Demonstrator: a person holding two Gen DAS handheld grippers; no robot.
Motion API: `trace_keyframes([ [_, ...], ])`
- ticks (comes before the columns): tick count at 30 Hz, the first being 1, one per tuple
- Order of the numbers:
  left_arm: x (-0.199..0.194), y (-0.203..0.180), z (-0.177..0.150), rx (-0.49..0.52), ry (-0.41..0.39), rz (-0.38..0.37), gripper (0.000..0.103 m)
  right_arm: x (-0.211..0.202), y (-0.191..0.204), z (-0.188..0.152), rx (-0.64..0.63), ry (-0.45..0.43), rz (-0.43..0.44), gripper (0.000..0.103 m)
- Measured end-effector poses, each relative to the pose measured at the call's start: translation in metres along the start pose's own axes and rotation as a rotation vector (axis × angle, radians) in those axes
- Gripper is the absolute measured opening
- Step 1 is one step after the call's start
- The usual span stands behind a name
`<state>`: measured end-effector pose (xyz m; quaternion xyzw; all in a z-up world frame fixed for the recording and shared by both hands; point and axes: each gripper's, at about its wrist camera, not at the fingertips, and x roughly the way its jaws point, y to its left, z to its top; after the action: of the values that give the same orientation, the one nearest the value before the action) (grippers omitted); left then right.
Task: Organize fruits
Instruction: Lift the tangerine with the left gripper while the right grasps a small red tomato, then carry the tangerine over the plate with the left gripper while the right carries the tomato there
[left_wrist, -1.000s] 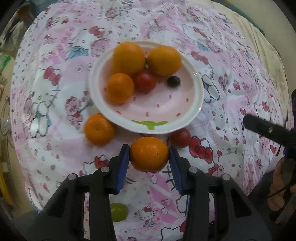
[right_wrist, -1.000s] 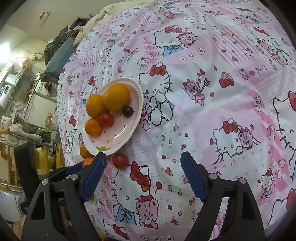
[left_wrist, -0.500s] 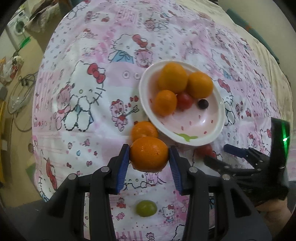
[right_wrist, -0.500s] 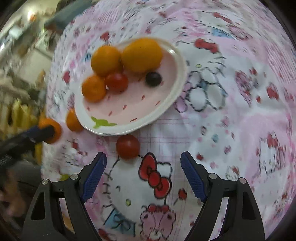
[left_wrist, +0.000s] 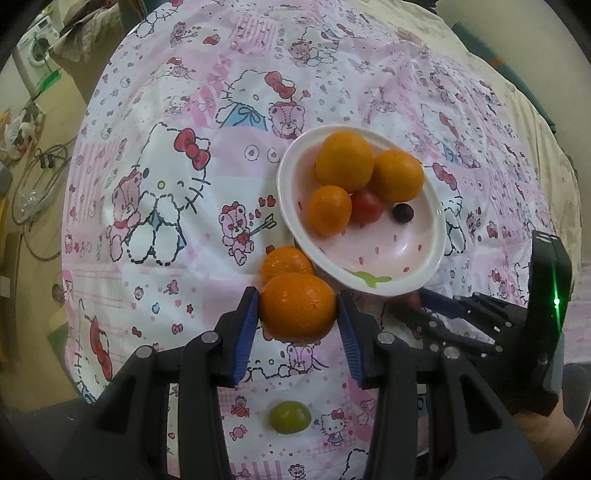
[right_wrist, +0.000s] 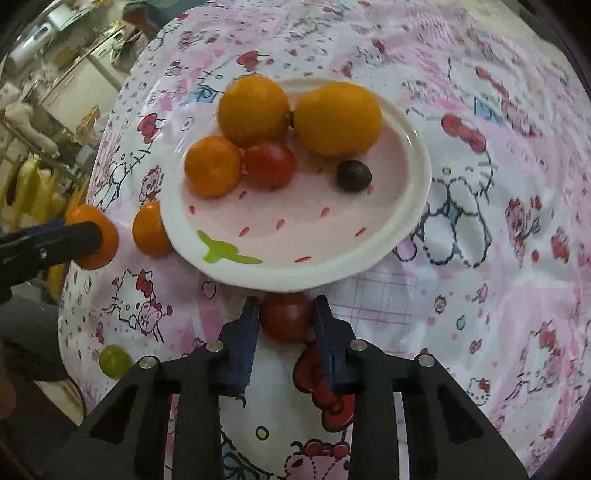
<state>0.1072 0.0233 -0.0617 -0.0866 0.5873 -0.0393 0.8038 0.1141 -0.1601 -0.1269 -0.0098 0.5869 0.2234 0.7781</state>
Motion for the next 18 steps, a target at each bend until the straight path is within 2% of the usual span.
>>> trace_keyframes([
  [3, 0.001, 0.001, 0.000, -0.005, -0.001, 0.006, 0.038, 0.001, 0.000, -0.002, 0.003, 0.012, 0.034, 0.031],
  [18, 0.006, -0.002, 0.000, 0.013, -0.025, 0.052, 0.038, -0.024, -0.014, -0.018, 0.042, -0.021, 0.067, 0.031],
])
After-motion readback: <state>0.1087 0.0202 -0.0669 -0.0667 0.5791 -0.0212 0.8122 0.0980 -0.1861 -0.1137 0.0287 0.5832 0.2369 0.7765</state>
